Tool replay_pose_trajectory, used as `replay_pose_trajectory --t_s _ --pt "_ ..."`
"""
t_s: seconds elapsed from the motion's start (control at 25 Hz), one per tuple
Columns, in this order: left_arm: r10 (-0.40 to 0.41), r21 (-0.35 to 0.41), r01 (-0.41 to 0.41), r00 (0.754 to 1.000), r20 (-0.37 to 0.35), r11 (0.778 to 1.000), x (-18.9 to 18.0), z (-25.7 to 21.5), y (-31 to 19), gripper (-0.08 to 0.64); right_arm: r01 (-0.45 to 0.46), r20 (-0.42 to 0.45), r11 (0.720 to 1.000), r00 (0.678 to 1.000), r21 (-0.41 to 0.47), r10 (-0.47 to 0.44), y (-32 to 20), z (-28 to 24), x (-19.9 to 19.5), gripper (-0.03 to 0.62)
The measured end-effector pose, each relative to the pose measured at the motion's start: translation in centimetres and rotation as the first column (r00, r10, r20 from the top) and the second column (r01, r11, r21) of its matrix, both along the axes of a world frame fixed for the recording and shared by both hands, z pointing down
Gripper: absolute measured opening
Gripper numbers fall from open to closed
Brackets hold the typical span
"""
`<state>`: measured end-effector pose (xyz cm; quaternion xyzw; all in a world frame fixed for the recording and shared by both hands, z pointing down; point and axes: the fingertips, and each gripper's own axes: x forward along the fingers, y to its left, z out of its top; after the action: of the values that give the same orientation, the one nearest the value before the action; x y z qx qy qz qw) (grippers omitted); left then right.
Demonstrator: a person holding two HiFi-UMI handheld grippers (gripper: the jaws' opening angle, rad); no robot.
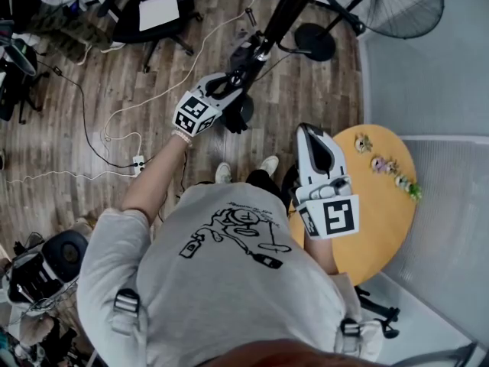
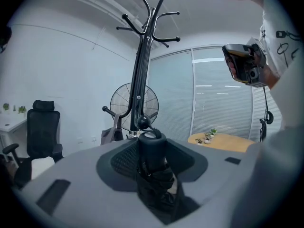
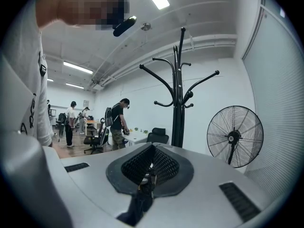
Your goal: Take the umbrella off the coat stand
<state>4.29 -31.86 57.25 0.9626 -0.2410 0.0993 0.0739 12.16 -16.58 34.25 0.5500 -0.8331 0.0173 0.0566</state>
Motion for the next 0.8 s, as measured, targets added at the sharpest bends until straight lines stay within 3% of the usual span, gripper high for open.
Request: replay_pose_trajectory --t_s 0.8 --pt "-0.023 -0.001 0.023 0.999 -0.037 1.0 -0.3 -3.0 2.0 0.181 0.001 0.01 1.0 1.0 0.005 -0.002 0.7 0.0 0.6 0.015"
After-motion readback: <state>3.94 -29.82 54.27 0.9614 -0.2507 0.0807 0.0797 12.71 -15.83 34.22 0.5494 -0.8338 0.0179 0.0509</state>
